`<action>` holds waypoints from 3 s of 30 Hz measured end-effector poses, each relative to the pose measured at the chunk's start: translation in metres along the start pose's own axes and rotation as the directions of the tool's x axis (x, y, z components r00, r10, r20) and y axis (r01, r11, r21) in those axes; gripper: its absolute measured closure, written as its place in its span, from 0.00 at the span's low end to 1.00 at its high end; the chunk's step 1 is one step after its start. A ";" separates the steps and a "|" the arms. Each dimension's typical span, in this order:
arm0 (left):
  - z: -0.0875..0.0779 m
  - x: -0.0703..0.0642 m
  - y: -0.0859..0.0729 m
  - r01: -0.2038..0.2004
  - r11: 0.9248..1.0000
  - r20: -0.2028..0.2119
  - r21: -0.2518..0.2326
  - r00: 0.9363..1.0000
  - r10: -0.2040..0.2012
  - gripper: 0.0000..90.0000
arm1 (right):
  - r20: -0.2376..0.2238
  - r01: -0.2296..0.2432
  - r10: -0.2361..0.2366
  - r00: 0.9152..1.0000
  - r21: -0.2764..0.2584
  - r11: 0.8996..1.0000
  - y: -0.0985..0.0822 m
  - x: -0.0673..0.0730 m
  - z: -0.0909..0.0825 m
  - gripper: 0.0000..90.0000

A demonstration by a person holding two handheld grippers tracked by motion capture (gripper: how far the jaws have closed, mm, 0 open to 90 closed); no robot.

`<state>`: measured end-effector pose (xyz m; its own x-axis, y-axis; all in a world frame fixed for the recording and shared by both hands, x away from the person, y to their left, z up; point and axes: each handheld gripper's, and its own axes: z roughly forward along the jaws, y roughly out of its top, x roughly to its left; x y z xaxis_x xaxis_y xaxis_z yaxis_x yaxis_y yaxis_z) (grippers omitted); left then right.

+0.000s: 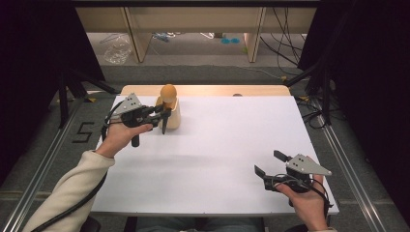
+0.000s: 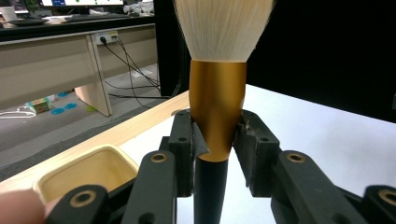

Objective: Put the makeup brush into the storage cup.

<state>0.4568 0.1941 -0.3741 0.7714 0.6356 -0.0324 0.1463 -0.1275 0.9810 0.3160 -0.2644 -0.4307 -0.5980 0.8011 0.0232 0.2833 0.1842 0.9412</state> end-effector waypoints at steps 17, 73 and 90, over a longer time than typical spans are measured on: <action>-0.001 0.006 0.004 0.026 0.999 -0.045 -0.018 0.999 -0.027 0.77 | 0.001 0.001 -0.001 1.000 0.006 1.000 0.000 0.000 0.000 0.16; 0.009 0.026 0.016 0.063 0.993 -0.154 -0.102 0.985 -0.079 0.77 | -0.011 -0.009 0.009 1.000 -0.014 1.000 0.000 0.000 0.001 0.16; 0.015 0.029 0.019 0.064 0.989 -0.189 -0.134 0.978 -0.089 0.77 | -0.012 -0.010 0.010 1.000 -0.013 1.000 -0.001 0.000 0.001 0.16</action>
<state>0.4912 0.1991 -0.3589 0.6243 0.7768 -0.0825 0.1106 0.0166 0.9937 0.3165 -0.2638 -0.4315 -0.6046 0.7957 0.0364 0.2794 0.1690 0.9452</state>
